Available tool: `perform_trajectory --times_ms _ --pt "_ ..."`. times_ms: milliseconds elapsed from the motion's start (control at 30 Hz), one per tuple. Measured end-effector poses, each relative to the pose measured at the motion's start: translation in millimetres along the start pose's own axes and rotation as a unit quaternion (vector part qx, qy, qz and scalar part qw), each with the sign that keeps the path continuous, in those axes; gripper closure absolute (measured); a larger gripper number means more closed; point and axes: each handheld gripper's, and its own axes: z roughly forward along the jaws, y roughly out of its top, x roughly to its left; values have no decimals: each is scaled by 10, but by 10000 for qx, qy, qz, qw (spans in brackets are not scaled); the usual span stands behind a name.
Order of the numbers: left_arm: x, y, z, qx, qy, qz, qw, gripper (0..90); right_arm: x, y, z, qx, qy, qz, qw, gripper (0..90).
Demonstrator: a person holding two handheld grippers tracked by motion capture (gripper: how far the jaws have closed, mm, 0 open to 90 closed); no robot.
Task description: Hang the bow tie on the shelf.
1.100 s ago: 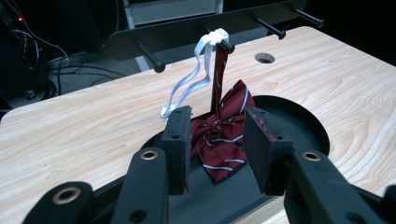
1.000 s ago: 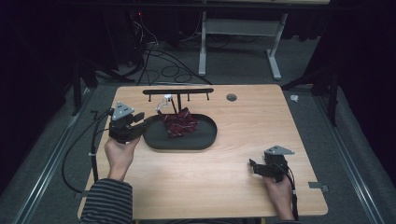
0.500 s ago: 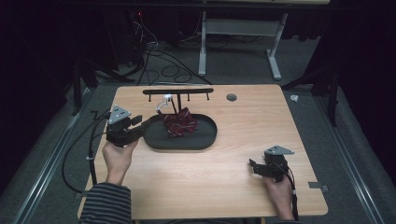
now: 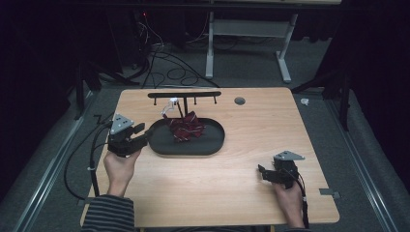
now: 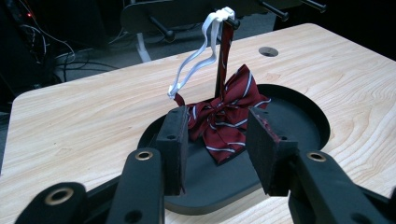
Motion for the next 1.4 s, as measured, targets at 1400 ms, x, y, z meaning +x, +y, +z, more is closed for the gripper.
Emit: perform_trajectory --times_ms 1400 --pt "-22 -333 -161 5 -94 -281 9996 574 0 0 0 -1 -1 1 10000 282"
